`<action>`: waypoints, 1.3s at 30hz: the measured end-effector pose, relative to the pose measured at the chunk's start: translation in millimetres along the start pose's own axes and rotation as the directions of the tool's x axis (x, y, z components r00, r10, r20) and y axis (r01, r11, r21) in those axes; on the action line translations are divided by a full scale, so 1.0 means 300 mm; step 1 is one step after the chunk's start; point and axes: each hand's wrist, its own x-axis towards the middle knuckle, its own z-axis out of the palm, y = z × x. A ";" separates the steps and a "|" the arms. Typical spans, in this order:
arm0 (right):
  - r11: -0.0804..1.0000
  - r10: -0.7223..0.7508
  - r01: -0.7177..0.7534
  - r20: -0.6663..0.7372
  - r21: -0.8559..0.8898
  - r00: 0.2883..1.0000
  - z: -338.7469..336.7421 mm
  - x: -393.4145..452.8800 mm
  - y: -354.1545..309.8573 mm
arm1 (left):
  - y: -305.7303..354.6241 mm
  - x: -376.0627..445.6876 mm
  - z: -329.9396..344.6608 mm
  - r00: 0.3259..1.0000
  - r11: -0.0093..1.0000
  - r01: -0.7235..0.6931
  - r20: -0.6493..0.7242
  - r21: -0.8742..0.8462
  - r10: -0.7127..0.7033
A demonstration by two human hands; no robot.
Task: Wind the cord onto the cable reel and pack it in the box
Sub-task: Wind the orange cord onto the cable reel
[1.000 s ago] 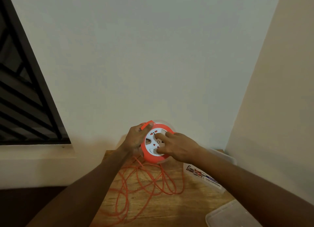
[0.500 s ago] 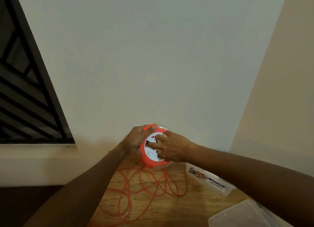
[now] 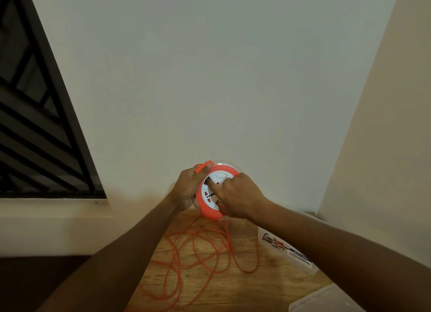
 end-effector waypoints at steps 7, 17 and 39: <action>0.999 -0.031 0.032 -0.069 0.005 0.997 0.002 -0.025 0.007 | 0.013 -0.007 -0.020 1.000 1.000 0.004 0.028 0.007 -0.004; 0.885 -0.386 0.407 0.135 -0.224 0.913 -0.053 -0.058 0.063 | 0.029 -0.017 -0.002 0.996 0.997 -0.012 0.091 0.075 0.005; 0.862 0.348 -0.347 0.068 0.369 0.935 -0.009 -0.017 -0.042 | 0.030 -0.001 0.021 0.997 0.995 -0.076 -0.018 0.059 0.077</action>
